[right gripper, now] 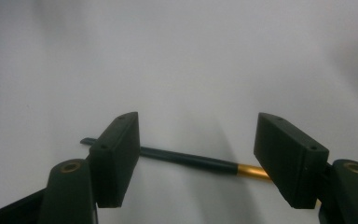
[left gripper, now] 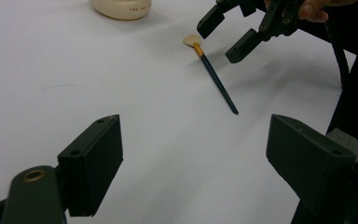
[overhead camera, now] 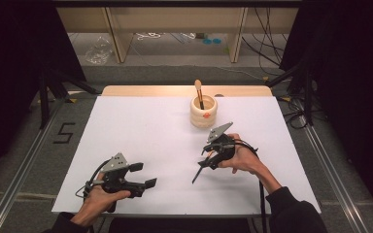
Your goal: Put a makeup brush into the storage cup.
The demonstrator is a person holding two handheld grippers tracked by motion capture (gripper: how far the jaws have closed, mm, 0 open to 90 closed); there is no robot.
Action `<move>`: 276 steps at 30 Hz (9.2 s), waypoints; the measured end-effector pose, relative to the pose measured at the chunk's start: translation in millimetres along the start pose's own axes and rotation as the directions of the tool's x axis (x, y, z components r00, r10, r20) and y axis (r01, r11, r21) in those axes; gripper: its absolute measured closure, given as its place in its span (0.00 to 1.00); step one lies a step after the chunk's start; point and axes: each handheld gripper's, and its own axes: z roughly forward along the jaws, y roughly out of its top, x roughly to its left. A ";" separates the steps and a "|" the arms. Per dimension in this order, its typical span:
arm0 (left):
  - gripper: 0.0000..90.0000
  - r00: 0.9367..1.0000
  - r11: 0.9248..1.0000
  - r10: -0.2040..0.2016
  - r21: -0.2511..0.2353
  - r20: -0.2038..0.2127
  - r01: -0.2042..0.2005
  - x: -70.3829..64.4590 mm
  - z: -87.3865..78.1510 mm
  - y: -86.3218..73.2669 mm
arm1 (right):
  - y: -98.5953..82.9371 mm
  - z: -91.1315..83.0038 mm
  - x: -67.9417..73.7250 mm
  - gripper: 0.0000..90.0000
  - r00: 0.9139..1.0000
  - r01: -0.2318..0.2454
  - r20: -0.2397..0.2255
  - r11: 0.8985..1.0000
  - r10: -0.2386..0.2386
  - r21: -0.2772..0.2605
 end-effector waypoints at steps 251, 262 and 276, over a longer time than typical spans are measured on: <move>0.67 0.934 0.892 0.142 0.366 0.329 -0.265 -13.3 76.6 52.8 | 76.0 -5.1 84.6 0.92 0.826 0.557 -0.180 0.729 -0.534 0.397; 0.73 0.925 0.893 0.074 0.387 0.374 -0.228 -14.7 80.4 52.2 | 74.4 -5.6 92.0 0.92 0.862 0.503 -0.188 0.756 -0.470 0.419; 0.80 0.917 0.872 0.000 0.449 0.398 -0.195 -10.7 85.1 52.9 | 73.9 -3.6 95.9 0.92 0.866 0.498 -0.192 0.764 -0.461 0.411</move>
